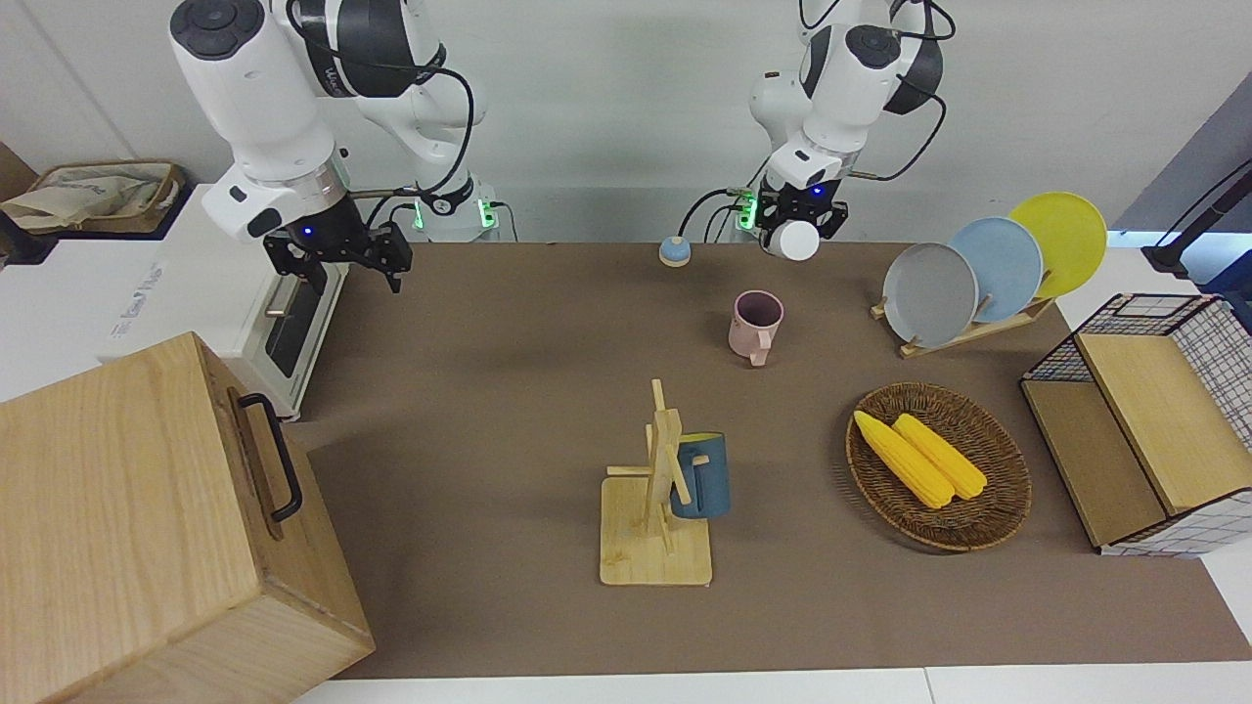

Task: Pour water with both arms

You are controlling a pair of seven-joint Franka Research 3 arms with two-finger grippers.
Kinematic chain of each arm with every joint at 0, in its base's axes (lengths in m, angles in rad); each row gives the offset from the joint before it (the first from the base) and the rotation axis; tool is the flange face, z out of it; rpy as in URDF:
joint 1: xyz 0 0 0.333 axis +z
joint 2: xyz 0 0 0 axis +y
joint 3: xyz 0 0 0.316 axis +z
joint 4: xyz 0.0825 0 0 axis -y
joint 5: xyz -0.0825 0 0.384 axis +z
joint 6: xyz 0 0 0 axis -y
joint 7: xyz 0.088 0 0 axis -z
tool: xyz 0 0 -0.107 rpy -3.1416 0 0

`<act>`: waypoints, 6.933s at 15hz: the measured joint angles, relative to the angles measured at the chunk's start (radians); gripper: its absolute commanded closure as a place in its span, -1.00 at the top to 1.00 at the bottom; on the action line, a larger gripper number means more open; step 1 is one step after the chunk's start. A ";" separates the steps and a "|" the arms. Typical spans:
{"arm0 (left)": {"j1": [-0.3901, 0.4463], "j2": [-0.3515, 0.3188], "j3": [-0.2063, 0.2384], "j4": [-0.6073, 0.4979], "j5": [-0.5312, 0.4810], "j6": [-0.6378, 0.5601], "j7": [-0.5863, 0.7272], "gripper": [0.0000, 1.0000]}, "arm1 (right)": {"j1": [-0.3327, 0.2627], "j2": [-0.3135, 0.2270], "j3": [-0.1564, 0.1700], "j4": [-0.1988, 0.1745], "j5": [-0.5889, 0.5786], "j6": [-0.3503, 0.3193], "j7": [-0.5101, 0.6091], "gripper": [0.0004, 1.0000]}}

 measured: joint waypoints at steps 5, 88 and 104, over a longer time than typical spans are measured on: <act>-0.017 0.008 -0.002 -0.029 -0.001 0.000 0.000 -1.00 | -0.027 0.000 0.000 -0.002 0.000 0.001 -0.036 0.98; -0.035 0.555 0.004 0.428 0.043 -0.503 -0.189 -1.00 | -0.054 -0.018 0.022 0.068 0.021 0.007 -0.036 0.98; -0.036 0.555 0.002 0.454 0.044 -0.533 -0.212 -1.00 | -0.054 -0.018 0.022 0.068 0.021 0.007 -0.036 0.98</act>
